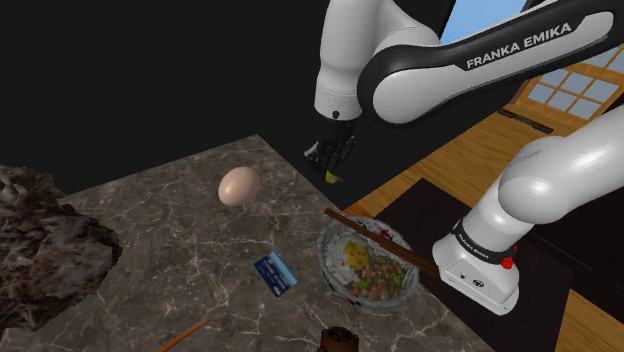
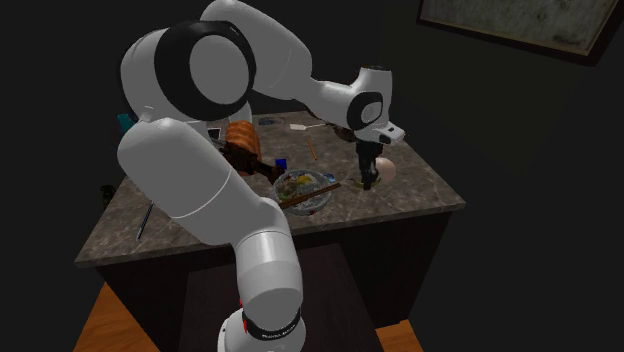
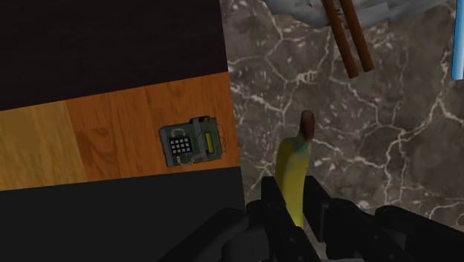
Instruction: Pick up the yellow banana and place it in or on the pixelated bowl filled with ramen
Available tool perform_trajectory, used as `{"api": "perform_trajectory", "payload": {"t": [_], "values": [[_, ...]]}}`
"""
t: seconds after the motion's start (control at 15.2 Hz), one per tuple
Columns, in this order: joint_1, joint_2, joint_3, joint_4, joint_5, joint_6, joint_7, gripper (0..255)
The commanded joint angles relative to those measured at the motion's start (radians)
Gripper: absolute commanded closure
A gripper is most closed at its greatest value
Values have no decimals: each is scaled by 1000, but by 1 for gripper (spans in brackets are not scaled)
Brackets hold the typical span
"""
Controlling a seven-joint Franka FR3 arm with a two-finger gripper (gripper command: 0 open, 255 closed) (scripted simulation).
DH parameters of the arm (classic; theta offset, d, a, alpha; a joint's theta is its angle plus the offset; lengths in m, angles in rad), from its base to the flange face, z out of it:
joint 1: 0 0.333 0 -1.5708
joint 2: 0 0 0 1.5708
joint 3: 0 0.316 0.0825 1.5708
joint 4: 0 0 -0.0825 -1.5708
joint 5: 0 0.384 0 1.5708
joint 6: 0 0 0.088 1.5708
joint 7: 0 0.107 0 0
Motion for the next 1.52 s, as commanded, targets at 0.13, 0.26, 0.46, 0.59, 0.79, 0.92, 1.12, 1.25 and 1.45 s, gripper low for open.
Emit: {"api": "perform_trajectory", "payload": {"t": [0.13, 0.26, 0.46, 0.59, 0.79, 0.92, 1.12, 1.25, 1.45], "values": [[4, -27, -17, 35, 2, -61, -6, 255], [6, -39, -26, 53, 1, -91, -10, 255], [7, -55, -39, 82, 0, -136, -14, 255], [8, -65, -47, 102, -1, -165, -16, 255], [8, -76, -58, 133, -4, -207, -19, 255], [25, -103, -53, 119, 12, -218, -8, 255], [79, -178, -32, 77, 61, -244, 33, 255], [116, -224, -15, 54, 92, -264, 65, 255], [171, -285, 13, 30, 138, -294, 117, 255]]}}
